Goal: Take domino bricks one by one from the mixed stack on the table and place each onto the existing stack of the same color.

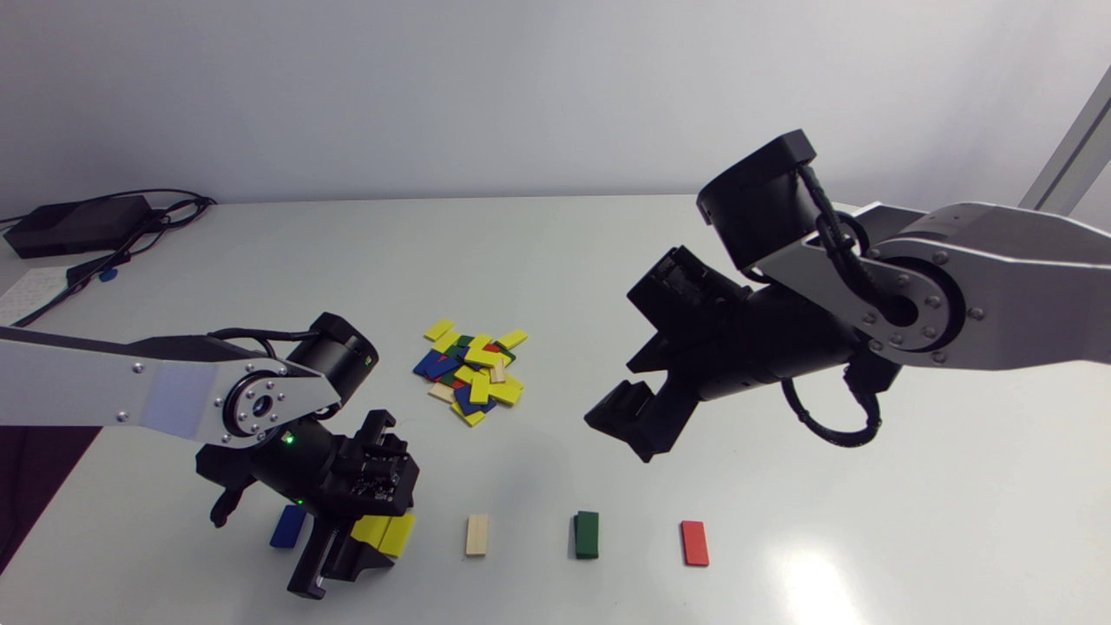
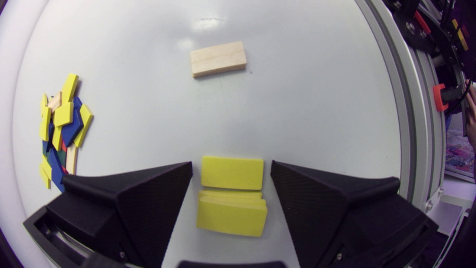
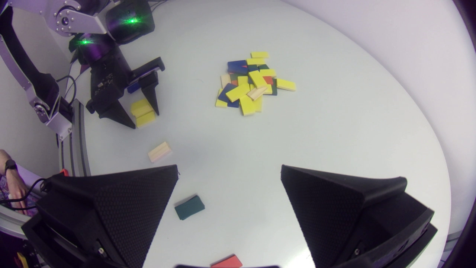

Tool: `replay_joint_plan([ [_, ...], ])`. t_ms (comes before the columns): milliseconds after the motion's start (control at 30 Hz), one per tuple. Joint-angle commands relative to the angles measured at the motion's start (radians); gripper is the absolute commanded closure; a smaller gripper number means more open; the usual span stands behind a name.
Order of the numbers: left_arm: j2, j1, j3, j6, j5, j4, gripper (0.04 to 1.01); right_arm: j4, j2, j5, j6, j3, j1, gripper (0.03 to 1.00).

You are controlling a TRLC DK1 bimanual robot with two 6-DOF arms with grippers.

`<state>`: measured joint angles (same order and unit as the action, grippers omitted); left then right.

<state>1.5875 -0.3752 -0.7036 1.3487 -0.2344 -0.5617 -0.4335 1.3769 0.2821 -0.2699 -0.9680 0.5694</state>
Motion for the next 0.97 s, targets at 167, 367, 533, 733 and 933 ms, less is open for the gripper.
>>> replay_joint_plan([
  [167, -0.001, -0.014, -0.037, 0.01, 0.012, -0.098, 0.067, 0.004, -0.007, 0.005, -0.006, 0.008, -0.005, 0.066],
  [367, -0.086, -0.014, -0.172, -0.025, -0.023, -0.19, 0.057, 0.001, -0.01, 0.005, -0.006, 0.009, -0.005, 0.066],
  [533, -0.096, -0.016, -0.249, -0.071, -0.048, -0.193, 0.056, 0.002, -0.012, 0.005, -0.005, 0.015, -0.005, 0.066],
  [733, -0.086, -0.014, -0.309, -0.089, -0.049, -0.185, 0.056, 0.002, -0.015, 0.005, -0.005, 0.017, -0.006, 0.066],
  [933, -0.024, -0.005, -0.349, -0.137, -0.048, -0.133, 0.056, 0.002, -0.015, 0.005, -0.002, 0.012, -0.006, 0.066],
])
